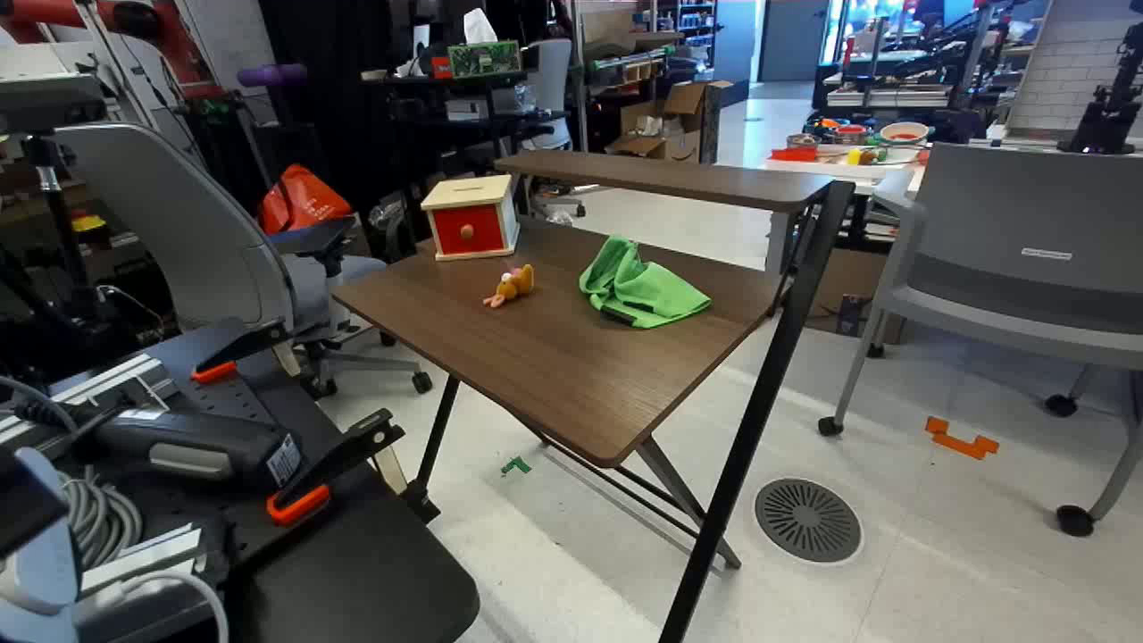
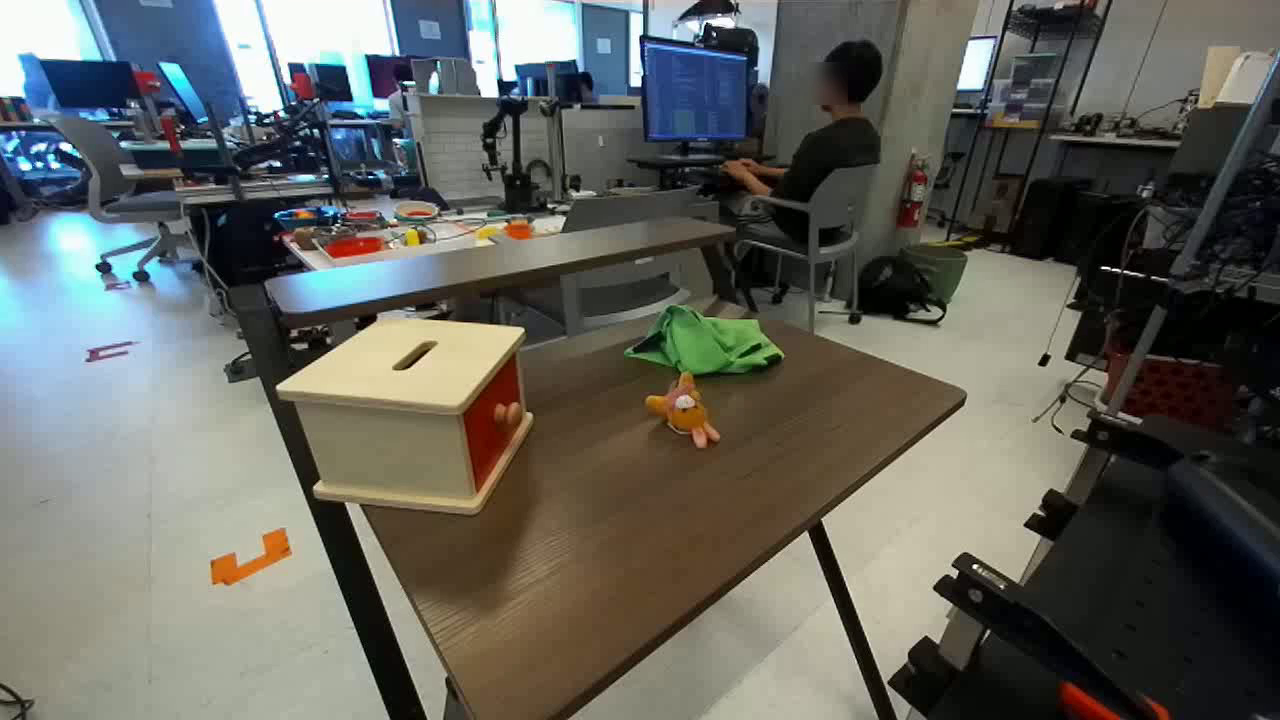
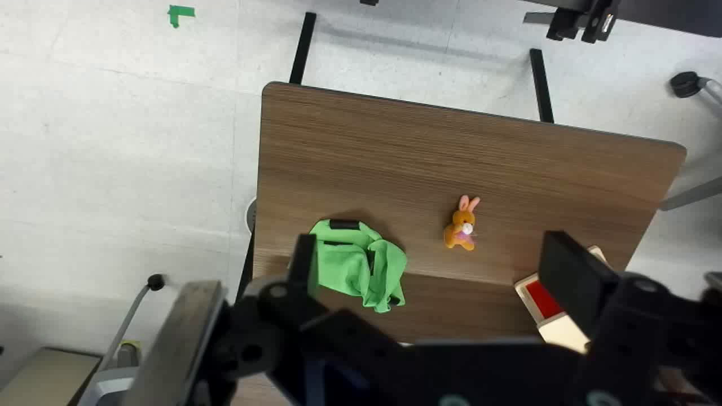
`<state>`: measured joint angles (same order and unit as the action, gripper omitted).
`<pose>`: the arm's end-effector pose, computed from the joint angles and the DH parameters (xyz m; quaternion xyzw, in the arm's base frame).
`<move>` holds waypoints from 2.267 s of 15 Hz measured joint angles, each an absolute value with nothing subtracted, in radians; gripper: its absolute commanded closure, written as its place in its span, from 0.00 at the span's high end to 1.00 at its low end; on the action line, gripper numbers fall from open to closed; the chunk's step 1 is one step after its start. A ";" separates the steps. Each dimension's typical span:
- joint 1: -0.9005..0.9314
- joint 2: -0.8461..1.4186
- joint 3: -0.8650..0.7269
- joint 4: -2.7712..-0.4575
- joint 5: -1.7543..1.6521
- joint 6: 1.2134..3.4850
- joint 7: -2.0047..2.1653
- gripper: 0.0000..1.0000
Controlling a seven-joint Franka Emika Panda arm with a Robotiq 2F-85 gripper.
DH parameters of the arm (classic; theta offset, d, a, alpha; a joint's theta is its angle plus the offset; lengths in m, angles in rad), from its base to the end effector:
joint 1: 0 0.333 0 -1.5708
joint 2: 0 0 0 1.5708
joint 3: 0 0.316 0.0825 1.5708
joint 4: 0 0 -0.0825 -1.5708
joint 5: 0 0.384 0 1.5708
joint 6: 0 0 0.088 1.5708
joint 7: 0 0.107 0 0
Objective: Open the drawer
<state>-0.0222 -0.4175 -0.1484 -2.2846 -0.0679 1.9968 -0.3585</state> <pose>0.4326 -0.0848 0.5251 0.9919 0.1100 0.0605 0.0178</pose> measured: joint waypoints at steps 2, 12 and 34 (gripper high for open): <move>-0.022 -0.418 -0.148 -2.283 -0.068 1.997 -0.358 1.00; 0.025 -0.356 -0.143 -2.287 -0.018 2.039 -0.457 1.00; 0.135 0.691 0.143 -1.821 -0.013 2.595 -0.627 1.00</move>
